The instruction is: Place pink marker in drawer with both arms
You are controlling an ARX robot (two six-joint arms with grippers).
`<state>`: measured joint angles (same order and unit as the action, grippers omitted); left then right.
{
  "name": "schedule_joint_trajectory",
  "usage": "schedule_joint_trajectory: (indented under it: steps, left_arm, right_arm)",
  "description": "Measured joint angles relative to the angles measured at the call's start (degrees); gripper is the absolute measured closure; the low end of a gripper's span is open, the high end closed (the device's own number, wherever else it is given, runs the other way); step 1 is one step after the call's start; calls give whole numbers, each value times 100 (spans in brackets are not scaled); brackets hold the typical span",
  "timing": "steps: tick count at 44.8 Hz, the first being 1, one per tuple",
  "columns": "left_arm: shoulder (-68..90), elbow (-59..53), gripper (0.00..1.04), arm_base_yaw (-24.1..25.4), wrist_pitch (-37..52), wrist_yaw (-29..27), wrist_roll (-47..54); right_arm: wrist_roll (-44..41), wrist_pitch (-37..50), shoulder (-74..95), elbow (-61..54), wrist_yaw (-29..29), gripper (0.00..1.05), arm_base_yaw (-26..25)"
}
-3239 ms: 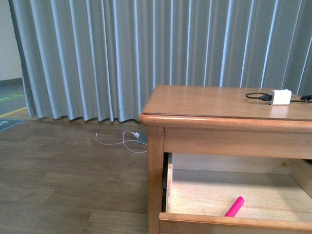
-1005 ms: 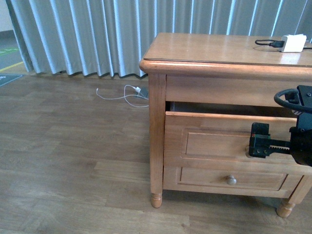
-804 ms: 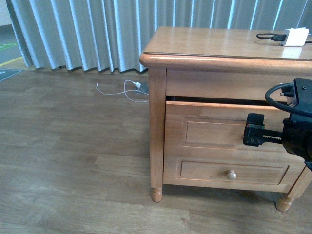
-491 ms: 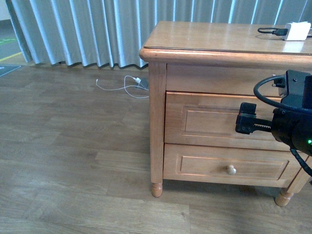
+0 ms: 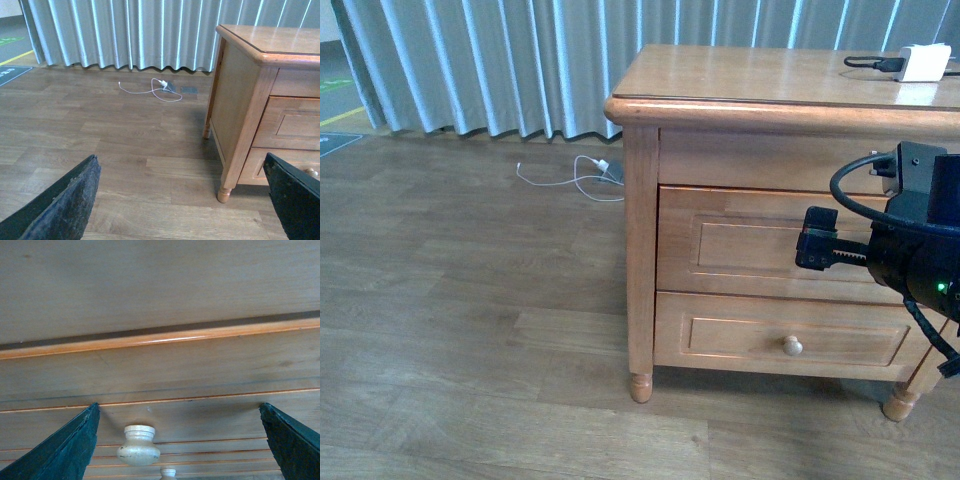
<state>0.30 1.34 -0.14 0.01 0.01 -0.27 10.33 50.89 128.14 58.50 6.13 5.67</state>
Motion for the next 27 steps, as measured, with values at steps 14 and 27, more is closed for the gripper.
schedule_joint_trajectory:
  steps: [14, 27]
  left_arm:
    - [0, 2, 6, 0, 0, 0, 0]
    - [0, 0, 6, 0, 0, 0, 0]
  right_arm:
    - [-221, -555, -977, -1001, -420, 9, -120]
    - [-264, -1497, -4138, -3077, -1143, 9, -439]
